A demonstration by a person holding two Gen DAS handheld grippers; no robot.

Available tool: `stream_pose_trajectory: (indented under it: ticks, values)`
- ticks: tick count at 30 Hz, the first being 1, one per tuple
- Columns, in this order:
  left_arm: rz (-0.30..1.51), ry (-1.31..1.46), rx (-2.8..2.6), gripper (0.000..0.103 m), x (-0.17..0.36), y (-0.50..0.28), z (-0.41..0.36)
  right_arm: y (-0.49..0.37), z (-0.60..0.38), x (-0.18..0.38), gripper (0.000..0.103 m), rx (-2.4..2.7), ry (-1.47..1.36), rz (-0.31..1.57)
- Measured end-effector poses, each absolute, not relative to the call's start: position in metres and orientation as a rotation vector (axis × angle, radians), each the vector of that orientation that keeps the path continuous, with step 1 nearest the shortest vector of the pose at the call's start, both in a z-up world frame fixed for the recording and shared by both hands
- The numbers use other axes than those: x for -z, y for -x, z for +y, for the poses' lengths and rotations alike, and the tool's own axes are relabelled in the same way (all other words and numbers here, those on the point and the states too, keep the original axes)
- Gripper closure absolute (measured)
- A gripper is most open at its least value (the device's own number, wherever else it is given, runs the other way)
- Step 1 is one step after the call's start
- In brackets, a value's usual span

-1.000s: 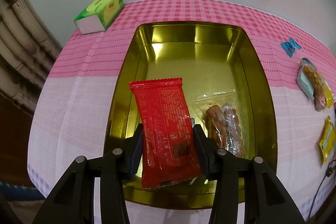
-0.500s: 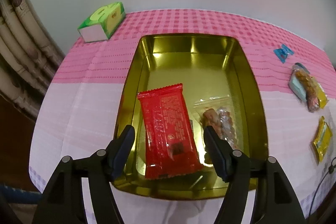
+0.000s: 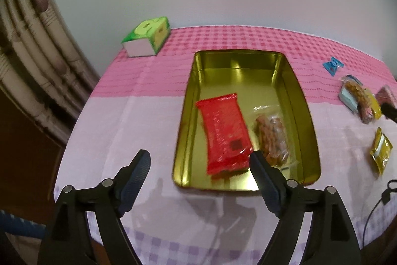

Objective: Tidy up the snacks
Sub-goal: 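Lower the red wrapper into the tin and open the left tool, then carry the pink bar into the tin and open the right tool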

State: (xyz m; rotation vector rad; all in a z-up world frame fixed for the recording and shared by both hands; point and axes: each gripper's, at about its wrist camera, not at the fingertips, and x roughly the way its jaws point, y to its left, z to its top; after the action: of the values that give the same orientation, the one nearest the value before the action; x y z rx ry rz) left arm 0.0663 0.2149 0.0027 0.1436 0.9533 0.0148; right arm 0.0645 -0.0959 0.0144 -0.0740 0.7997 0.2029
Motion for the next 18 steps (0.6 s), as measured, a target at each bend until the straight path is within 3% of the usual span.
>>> stream_pose_trajectory:
  ticks: [18]
  values:
    - [0.989, -0.125, -0.062, 0.02, 0.009, -0.049, 0.262, -0.084, 0.06, 0.003, 0.083, -0.451, 0.183, 0.894]
